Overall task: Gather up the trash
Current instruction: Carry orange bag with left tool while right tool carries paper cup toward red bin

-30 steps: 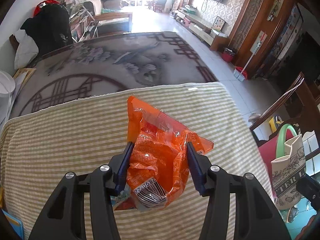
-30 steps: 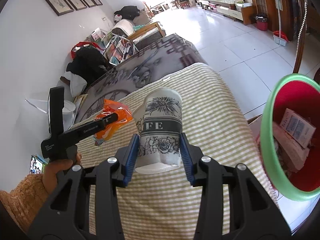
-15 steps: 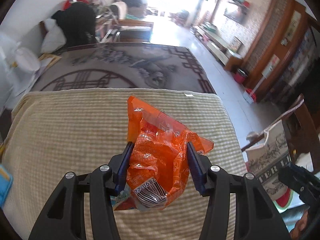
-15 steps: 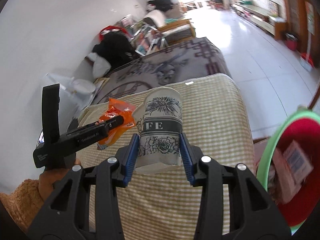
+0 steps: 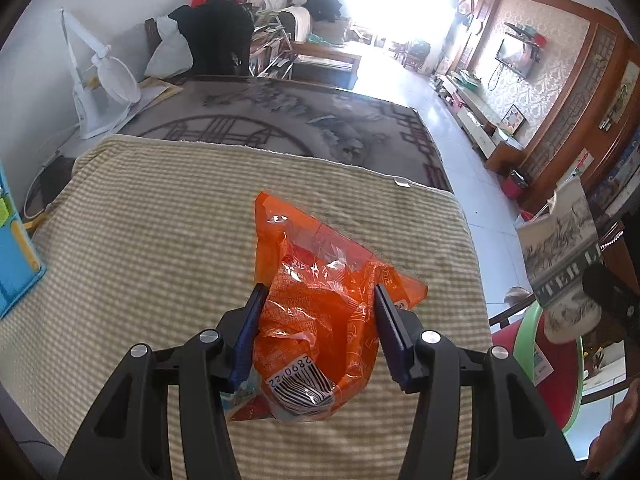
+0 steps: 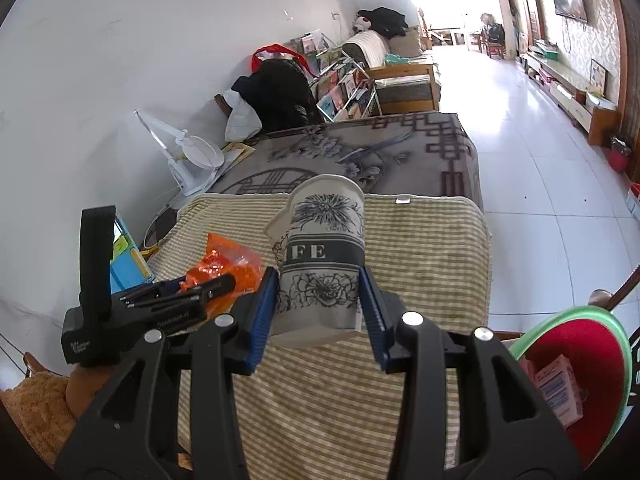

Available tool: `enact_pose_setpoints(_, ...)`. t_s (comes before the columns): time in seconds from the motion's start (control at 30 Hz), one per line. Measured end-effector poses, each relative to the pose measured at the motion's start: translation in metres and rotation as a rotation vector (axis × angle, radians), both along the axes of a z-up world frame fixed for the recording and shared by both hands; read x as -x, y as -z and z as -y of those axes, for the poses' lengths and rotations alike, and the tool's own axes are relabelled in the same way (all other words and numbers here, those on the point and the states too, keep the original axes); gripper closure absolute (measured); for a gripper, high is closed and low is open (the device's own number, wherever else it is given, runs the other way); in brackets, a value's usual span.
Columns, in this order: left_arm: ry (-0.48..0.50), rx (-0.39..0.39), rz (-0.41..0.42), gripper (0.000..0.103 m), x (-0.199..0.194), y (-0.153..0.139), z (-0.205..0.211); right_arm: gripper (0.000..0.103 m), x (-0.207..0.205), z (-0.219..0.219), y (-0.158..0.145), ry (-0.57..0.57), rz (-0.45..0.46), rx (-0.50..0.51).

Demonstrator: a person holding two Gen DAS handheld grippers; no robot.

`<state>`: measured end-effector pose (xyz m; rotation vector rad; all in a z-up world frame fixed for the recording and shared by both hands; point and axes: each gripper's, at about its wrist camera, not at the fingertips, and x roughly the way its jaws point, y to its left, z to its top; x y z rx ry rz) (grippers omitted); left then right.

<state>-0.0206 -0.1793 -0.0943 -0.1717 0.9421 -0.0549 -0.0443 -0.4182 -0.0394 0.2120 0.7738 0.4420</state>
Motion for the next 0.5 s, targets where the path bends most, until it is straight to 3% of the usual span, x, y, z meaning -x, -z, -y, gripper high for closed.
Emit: enact_pose_setpoints(0.5,0.076,0.001,0.007,0.053,0.017,-0.008,0.041,0.063,0.017,0.03,-0.013,0.051,0.048,0.006)
